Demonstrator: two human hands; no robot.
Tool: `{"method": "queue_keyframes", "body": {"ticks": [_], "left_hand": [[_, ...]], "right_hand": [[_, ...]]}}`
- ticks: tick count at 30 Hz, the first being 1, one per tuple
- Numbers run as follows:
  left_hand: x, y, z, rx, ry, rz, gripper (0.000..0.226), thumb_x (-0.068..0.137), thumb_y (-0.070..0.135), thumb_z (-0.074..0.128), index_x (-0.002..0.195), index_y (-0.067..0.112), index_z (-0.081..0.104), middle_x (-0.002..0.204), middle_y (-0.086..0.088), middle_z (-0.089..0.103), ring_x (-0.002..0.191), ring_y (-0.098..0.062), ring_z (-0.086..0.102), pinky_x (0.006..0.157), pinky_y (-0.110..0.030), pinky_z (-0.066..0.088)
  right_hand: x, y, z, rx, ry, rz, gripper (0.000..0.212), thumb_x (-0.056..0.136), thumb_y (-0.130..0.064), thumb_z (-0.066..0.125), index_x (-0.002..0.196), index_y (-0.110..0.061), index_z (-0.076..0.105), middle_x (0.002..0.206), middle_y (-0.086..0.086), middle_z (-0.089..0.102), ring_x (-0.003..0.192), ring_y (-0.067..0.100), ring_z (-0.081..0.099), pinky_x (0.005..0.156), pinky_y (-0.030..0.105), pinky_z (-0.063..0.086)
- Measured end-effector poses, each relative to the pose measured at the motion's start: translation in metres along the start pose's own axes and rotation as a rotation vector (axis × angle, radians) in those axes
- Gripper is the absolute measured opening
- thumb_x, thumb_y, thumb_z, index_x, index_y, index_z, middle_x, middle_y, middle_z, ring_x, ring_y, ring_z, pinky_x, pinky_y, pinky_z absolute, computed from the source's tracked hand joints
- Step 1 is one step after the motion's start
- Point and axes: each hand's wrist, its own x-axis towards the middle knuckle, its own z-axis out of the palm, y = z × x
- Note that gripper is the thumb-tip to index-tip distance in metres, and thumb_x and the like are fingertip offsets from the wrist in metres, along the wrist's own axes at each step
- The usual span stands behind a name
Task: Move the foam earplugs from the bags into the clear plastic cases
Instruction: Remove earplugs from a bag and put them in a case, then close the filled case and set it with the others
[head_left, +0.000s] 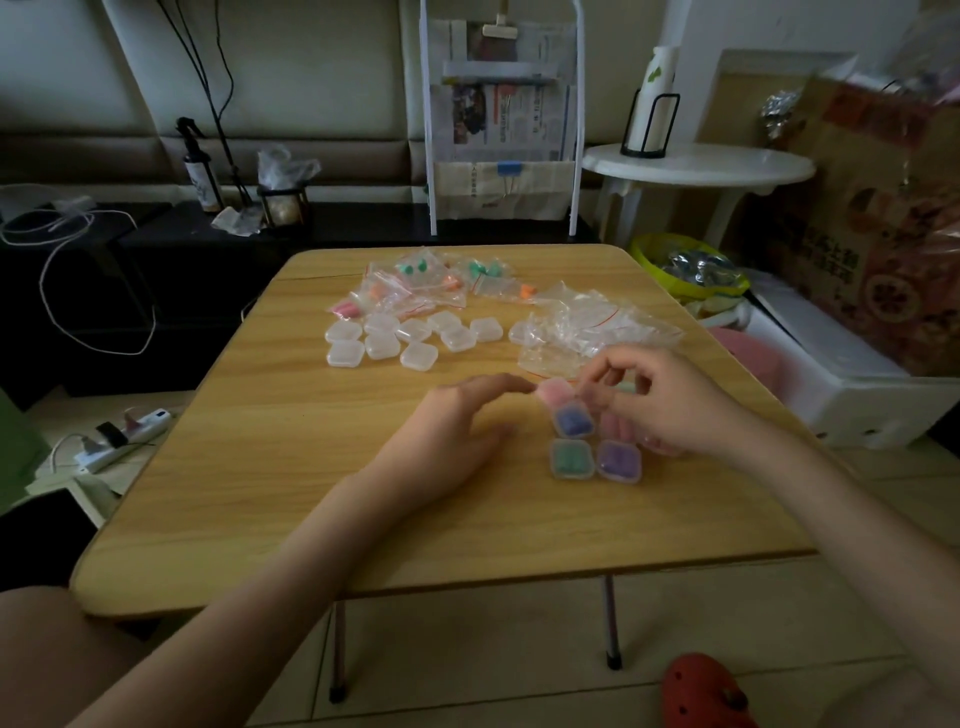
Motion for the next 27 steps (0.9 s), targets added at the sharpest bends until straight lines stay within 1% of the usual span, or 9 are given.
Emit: {"method": "queue_keyframes", "body": {"ticks": [2,7,9,13,16,18,20,23,27], "left_hand": [[0.006,-0.014,-0.01,0.117,0.019,-0.095,0.047,0.092,0.013,0.055,0.137,0.027,0.045,0.143,0.007,0.045,0.133,-0.009,0.039,0.106,-0.02,0.027],[0.017,-0.055,-0.028,0.378,-0.048,-0.274,0.054,0.099,0.017,0.042,0.149,0.022,0.022,0.158,0.003,0.015,0.145,-0.012,0.007,0.114,-0.029,0.004],[0.017,-0.062,-0.031,0.375,-0.026,-0.29,0.052,0.099,0.016,0.04,0.149,0.02,0.026,0.157,0.0,0.02,0.145,-0.015,0.013,0.116,-0.03,0.009],[0.016,-0.064,-0.031,0.316,0.121,-0.25,0.039,0.093,0.01,0.052,0.131,0.016,0.054,0.137,-0.004,0.051,0.13,-0.02,0.037,0.105,-0.029,0.03],[0.018,-0.065,-0.028,0.286,0.154,-0.227,0.032,0.09,0.015,0.057,0.122,0.016,0.059,0.129,-0.003,0.055,0.124,-0.019,0.041,0.099,-0.027,0.032],[0.018,-0.066,-0.027,0.262,0.163,-0.221,0.03,0.089,0.016,0.058,0.119,0.017,0.06,0.128,-0.001,0.054,0.121,-0.018,0.042,0.095,-0.024,0.033],[0.019,-0.065,-0.026,0.197,0.179,-0.196,0.028,0.086,0.017,0.062,0.114,0.016,0.062,0.121,-0.001,0.055,0.113,-0.018,0.047,0.089,-0.021,0.034],[0.021,-0.062,-0.022,0.078,0.153,-0.159,0.027,0.08,0.021,0.071,0.105,0.015,0.064,0.11,0.003,0.056,0.095,-0.012,0.051,0.078,-0.017,0.038],[0.022,-0.06,-0.023,-0.019,0.117,-0.162,0.028,0.074,0.028,0.078,0.096,0.017,0.065,0.101,0.007,0.059,0.089,-0.005,0.052,0.077,-0.014,0.043]], "right_hand": [[0.015,-0.004,0.009,-0.025,0.019,0.013,0.008,0.087,-0.033,0.062,0.089,-0.026,0.064,0.088,-0.008,0.062,0.056,0.003,0.06,0.049,0.016,0.047],[0.068,-0.02,0.028,-0.121,0.019,-0.065,0.013,0.093,-0.028,0.058,0.1,-0.021,0.066,0.096,-0.015,0.06,0.088,0.002,0.054,0.072,0.016,0.04],[0.095,-0.026,0.036,-0.207,0.01,-0.12,0.015,0.095,-0.027,0.054,0.105,-0.02,0.064,0.107,-0.01,0.06,0.101,0.008,0.051,0.083,0.024,0.039],[0.155,-0.025,0.052,-0.381,0.025,-0.111,0.028,0.098,-0.018,0.048,0.124,-0.021,0.058,0.131,-0.001,0.055,0.122,0.019,0.047,0.094,0.032,0.039],[0.201,-0.011,0.06,-0.57,0.061,0.03,0.034,0.096,-0.017,0.05,0.129,-0.019,0.054,0.128,0.01,0.056,0.113,0.028,0.053,0.086,0.037,0.045],[0.219,-0.001,0.065,-0.684,0.028,0.159,0.026,0.093,-0.025,0.057,0.116,-0.013,0.06,0.109,0.008,0.062,0.096,0.027,0.057,0.074,0.034,0.045],[0.23,0.007,0.07,-0.687,-0.001,0.225,0.023,0.09,-0.03,0.062,0.104,-0.012,0.066,0.097,0.003,0.064,0.087,0.024,0.058,0.071,0.033,0.046],[0.24,0.013,0.073,-0.688,0.051,0.198,0.016,0.089,-0.028,0.063,0.096,-0.017,0.072,0.096,0.001,0.069,0.087,0.022,0.063,0.073,0.033,0.053],[0.235,0.008,0.07,-0.701,0.233,0.036,0.016,0.096,-0.018,0.051,0.092,-0.011,0.064,0.081,0.003,0.063,0.072,0.021,0.06,0.064,0.036,0.053]]}}
